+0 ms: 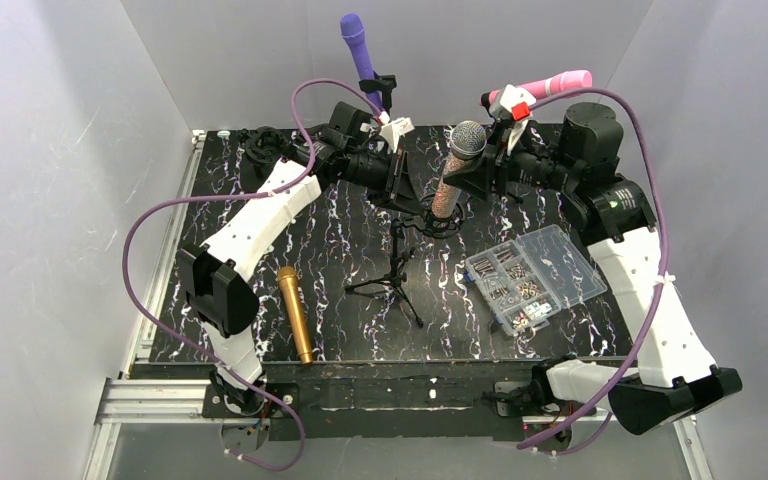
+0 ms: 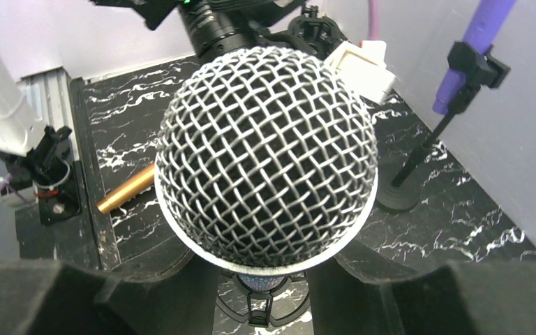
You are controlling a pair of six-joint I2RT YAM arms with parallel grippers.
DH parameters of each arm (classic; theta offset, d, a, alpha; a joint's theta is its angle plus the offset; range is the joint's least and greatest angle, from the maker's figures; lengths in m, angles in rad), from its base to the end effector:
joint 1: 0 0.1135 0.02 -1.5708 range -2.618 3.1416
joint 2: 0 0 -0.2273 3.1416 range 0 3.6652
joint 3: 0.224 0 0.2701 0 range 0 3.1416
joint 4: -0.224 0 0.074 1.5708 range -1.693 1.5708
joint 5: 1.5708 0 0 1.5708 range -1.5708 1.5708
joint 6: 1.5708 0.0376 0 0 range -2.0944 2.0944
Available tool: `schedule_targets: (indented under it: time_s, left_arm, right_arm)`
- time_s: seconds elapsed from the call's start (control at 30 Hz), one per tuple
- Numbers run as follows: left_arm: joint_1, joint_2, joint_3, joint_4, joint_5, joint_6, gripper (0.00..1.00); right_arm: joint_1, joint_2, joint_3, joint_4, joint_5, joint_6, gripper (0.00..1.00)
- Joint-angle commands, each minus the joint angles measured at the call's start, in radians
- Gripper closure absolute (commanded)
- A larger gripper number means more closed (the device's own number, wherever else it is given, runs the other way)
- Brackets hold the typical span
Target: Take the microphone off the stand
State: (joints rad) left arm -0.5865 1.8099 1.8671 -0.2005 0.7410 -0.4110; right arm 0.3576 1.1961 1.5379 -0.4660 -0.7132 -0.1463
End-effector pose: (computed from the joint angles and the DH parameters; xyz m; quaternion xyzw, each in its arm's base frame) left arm 0.3474 -0.2613 0.3948 0.2979 0.6811 -0.5323 0.4050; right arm 0.2410 0.1163 0.4571 -0.3989 0.6227 0.3256 0.5892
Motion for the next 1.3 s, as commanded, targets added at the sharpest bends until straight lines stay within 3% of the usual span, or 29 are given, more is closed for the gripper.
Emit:
schedule_targets:
  time_s: [0.0, 0.2, 0.53, 0.63, 0.8, 1.13, 1.27]
  left_arm:
    - [-0.004, -0.012, -0.025, -0.115, -0.047, 0.104, 1.00]
    - [-0.004, -0.018, -0.036, -0.122, -0.058, 0.108, 1.00]
    - [-0.004, -0.012, -0.022, -0.138, -0.103, 0.097, 1.00]
    - [-0.005, -0.013, -0.022, -0.146, -0.115, 0.101, 1.00]
    - [-0.004, -0.023, -0.034, -0.148, -0.113, 0.109, 1.00]
    - [-0.004, -0.029, -0.036, -0.140, -0.091, 0.107, 1.00]
    - [-0.004, -0.032, -0.034, -0.143, -0.098, 0.110, 1.00]
  right_arm:
    - [-0.016, 0.010, 0.087, -0.006, -0.093, -0.185, 0.99]
    - [-0.017, 0.035, 0.127, 0.009, -0.073, -0.149, 0.99]
    - [-0.017, 0.011, 0.091, 0.100, 0.292, 0.062, 0.99]
    - [-0.018, 0.000, 0.088, 0.100, 0.332, 0.095, 0.99]
    - [-0.019, -0.012, 0.078, 0.107, 0.245, 0.088, 0.99]
    - [-0.029, 0.000, 0.144, -0.019, -0.072, -0.182, 0.99]
    - [-0.031, 0.021, 0.166, -0.026, -0.112, -0.190, 0.99]
